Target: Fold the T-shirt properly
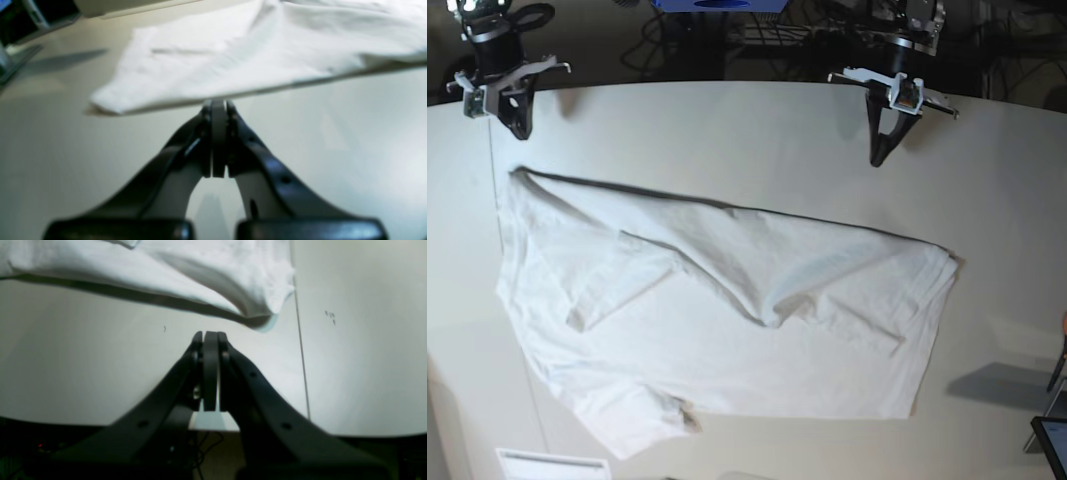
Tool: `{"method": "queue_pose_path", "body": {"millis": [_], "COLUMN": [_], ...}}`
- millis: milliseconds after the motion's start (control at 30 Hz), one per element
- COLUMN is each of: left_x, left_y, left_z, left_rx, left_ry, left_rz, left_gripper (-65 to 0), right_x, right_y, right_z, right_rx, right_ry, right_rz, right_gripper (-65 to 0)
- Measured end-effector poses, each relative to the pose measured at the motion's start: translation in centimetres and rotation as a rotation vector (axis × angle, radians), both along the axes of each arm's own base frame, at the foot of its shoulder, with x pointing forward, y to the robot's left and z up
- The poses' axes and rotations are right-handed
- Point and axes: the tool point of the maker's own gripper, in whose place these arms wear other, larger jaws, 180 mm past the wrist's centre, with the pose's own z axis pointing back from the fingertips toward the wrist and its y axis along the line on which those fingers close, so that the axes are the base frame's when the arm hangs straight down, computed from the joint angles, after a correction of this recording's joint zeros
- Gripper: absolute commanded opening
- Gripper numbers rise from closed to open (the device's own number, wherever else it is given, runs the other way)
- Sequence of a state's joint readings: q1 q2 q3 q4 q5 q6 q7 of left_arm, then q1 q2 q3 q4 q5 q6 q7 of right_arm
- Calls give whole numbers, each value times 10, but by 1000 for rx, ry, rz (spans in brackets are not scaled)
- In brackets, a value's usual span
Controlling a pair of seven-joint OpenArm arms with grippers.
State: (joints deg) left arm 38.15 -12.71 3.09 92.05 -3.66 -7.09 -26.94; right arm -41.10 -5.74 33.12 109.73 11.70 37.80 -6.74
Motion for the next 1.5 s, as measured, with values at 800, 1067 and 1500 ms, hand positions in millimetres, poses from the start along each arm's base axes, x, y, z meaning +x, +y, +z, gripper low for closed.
{"method": "queue_pose_path", "body": {"millis": [800,1067,1500], "left_x": [-181,-225,-170], "left_y": [-39,-3,-11], "left_z": [-131,-260,-302], "left_rx": [-71,114,191], "left_ry": [450,912,1221], "left_rz": [-163,30,108], "left_gripper": [-650,-650,-650], "right_x": [-145,-210,-159], "right_y": [81,145,112], "right_z": [-146,-268,-312], "right_rx": [317,413,61], "right_ry": [503,973,924], "right_rz": [39,197,-64], "right_gripper": [-649,-649,-647]}}
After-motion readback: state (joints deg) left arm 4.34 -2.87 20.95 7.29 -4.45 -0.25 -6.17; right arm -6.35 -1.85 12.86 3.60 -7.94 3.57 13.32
